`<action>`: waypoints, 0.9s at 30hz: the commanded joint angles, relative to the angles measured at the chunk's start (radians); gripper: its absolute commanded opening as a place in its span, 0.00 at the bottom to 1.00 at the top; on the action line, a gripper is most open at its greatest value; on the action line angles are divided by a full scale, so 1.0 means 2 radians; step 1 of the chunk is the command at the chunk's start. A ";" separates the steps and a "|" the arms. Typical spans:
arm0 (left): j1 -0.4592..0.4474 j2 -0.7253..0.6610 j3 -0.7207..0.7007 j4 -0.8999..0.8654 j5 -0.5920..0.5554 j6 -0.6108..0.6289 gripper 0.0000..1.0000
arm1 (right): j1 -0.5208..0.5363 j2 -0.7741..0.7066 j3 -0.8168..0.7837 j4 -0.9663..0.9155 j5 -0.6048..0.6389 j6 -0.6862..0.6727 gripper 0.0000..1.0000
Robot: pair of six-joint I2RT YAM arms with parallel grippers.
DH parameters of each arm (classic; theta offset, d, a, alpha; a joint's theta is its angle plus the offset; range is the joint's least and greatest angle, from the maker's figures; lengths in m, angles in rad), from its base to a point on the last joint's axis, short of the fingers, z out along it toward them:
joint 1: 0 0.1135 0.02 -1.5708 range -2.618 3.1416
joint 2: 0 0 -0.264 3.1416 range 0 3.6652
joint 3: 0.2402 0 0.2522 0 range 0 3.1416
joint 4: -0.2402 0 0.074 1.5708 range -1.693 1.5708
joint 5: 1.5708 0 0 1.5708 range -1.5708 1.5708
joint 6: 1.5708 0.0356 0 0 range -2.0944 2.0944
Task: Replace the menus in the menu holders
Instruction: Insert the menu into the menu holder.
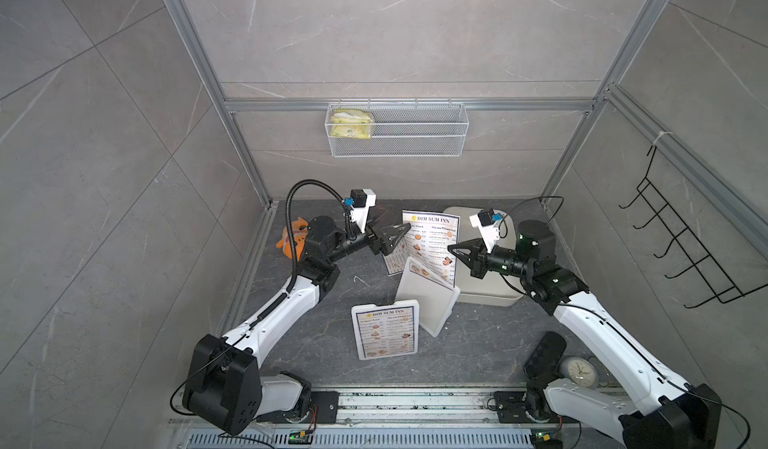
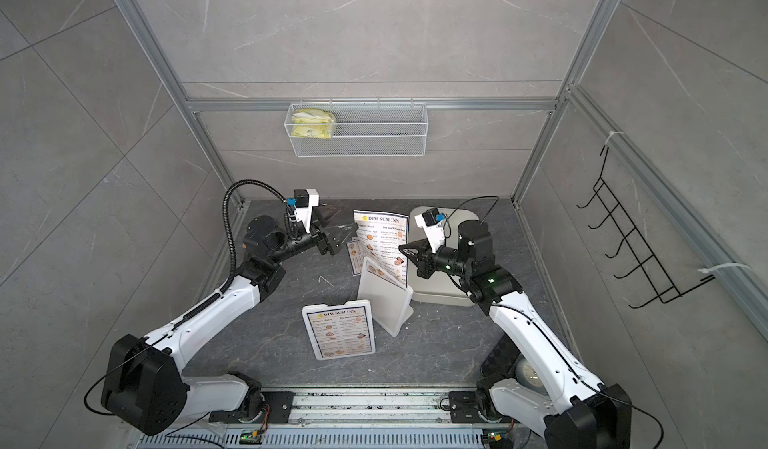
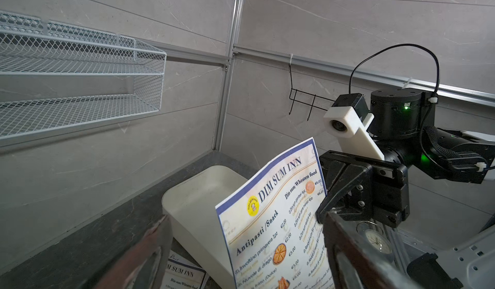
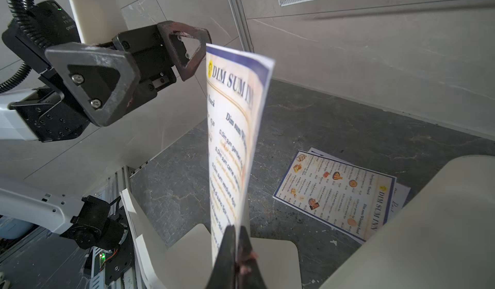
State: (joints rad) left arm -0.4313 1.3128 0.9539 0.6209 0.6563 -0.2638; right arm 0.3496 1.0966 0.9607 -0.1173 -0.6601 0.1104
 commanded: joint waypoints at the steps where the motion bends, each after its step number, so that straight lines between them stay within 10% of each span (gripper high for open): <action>1: 0.002 -0.017 -0.001 0.016 -0.001 0.013 0.90 | 0.003 -0.019 -0.013 -0.004 0.013 -0.007 0.00; 27: 0.002 -0.024 -0.002 0.002 -0.005 0.021 0.91 | 0.007 -0.039 -0.078 0.135 0.031 0.054 0.00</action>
State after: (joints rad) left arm -0.4313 1.3052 0.9531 0.6060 0.6556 -0.2531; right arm 0.3553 1.0187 0.7944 0.0826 -0.6136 0.1925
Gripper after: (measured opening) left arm 0.905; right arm 0.048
